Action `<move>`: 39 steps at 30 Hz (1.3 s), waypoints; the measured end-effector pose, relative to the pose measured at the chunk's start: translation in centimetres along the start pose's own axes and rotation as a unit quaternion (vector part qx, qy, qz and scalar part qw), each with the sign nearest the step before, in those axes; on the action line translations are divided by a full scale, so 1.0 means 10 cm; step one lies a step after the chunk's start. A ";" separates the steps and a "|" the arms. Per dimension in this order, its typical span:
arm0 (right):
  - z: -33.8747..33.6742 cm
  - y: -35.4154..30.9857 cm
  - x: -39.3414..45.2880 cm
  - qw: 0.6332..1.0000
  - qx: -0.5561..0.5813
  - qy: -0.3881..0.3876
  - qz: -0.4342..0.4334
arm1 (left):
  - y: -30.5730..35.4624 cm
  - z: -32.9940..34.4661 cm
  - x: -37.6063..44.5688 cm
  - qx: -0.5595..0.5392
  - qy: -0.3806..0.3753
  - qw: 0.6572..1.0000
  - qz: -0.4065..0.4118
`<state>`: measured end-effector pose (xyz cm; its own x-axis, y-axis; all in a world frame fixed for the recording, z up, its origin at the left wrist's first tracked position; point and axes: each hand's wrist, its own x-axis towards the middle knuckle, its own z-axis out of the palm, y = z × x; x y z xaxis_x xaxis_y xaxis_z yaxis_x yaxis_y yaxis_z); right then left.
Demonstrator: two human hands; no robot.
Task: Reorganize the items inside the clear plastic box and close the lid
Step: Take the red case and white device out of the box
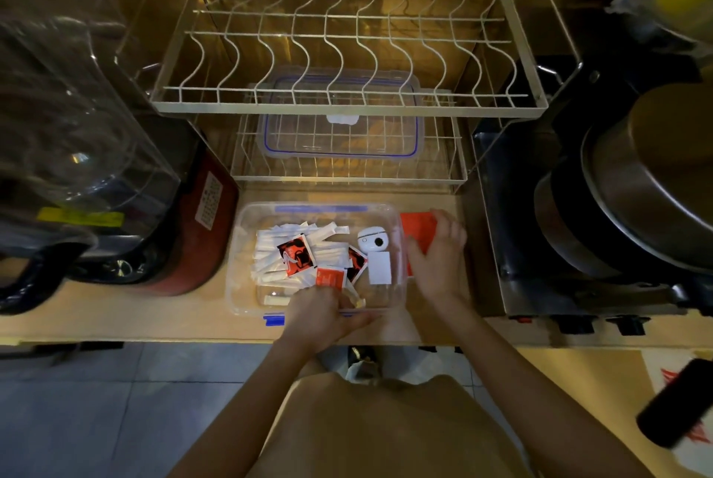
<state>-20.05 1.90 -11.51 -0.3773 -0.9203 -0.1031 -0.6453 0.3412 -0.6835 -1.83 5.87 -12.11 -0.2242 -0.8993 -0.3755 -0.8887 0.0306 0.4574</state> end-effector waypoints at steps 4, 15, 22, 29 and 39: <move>0.04 -0.16 -0.21 0.995 0.028 -0.029 -0.093 | 0.07 -0.03 -0.03 0.022 -0.025 0.999 -0.007; 0.32 -0.26 -0.34 0.958 -0.125 -0.234 -0.104 | -0.40 -0.27 -0.04 0.017 0.085 0.996 -0.013; 0.63 -0.35 -0.33 0.947 -0.272 -0.169 0.021 | -0.42 -0.27 0.04 0.078 -0.052 0.994 -0.051; 0.89 -0.30 -0.39 0.931 -0.327 -0.148 0.066 | -0.47 -0.24 0.00 0.046 -0.060 0.996 -0.036; 0.29 -0.53 -0.48 0.995 -0.015 -0.082 0.055 | -0.53 -0.23 0.00 0.066 -0.061 0.996 -0.016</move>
<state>-12.93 3.95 -9.49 -0.3357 -0.8949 -0.2939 -0.6263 0.4452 -0.6400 3.77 4.74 -12.66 -0.2353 -0.8415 -0.4864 -0.9390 0.0677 0.3372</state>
